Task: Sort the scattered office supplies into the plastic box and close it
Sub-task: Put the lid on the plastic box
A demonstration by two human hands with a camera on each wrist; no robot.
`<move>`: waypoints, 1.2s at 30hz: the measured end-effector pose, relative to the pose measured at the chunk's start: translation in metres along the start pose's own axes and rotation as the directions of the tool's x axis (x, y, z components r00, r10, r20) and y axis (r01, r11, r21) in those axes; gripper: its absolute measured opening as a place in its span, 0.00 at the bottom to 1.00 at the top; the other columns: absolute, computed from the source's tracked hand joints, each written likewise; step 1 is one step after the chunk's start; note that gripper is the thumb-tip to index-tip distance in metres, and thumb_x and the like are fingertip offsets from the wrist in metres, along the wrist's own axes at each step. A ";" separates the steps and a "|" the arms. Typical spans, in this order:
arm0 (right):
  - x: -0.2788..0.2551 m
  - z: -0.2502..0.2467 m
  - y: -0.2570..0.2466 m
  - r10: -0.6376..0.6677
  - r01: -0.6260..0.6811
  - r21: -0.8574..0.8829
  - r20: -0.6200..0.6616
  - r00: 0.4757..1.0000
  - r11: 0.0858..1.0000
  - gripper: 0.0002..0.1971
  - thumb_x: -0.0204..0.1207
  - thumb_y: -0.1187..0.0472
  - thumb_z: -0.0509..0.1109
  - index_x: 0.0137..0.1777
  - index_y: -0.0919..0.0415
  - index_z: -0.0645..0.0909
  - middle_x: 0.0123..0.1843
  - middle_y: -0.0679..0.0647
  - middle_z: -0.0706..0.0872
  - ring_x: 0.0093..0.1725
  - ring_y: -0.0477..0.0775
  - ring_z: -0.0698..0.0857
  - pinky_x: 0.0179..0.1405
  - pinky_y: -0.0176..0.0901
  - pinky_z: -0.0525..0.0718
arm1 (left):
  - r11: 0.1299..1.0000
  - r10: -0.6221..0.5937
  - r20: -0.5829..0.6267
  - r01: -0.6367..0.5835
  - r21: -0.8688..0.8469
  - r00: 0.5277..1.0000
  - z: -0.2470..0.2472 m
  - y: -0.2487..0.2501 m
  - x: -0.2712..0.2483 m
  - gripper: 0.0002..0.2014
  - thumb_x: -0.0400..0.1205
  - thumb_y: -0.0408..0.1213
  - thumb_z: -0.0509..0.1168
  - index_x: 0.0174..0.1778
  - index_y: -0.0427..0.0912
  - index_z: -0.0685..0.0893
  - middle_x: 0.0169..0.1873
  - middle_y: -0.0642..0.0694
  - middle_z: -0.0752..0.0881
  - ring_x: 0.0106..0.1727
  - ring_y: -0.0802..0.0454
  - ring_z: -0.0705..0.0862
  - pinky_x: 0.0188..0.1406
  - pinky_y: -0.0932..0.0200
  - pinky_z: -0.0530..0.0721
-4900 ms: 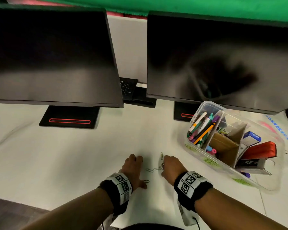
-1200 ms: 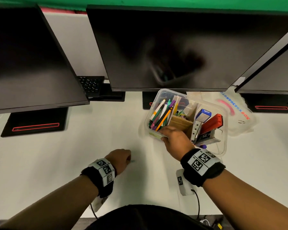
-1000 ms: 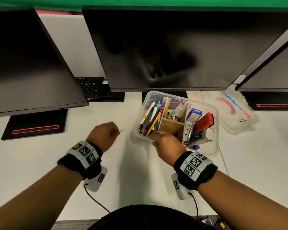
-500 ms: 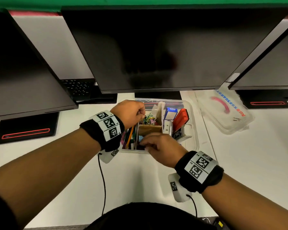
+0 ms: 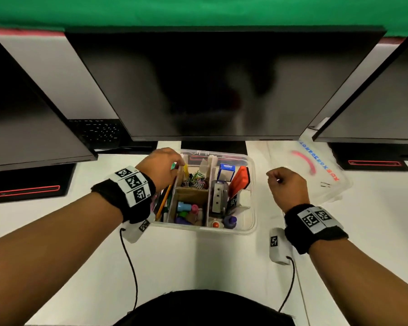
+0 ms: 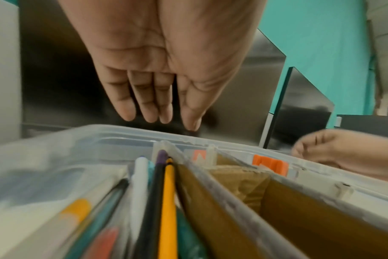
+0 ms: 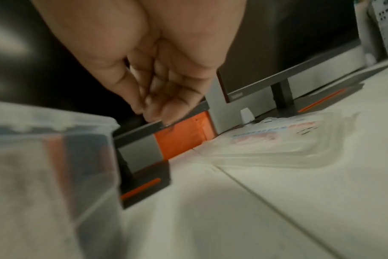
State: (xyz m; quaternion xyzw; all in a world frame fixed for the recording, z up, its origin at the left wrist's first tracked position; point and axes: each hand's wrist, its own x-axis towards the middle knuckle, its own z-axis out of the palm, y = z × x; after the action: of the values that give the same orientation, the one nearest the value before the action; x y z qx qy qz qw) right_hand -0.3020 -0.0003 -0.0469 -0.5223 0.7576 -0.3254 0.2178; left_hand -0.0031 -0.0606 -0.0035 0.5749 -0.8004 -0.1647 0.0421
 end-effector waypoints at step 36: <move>-0.044 -0.017 -0.021 0.001 0.167 -0.736 0.223 0.975 0.656 0.17 0.73 0.69 0.59 0.61 0.64 0.77 0.62 0.60 0.78 0.59 0.64 0.80 0.53 0.51 0.81 | 0.946 -0.320 0.056 0.322 -0.029 0.946 0.041 -0.027 -0.073 0.38 0.78 0.37 0.69 0.81 0.53 0.56 0.84 0.47 0.41 0.78 0.43 0.69 0.76 0.51 0.72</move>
State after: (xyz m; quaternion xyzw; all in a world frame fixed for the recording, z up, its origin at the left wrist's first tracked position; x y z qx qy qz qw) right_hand -0.2838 0.0396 -0.0207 -0.6300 0.7729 0.0615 0.0443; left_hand 0.0352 0.0093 -0.0413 0.6922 -0.6938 -0.1987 0.0052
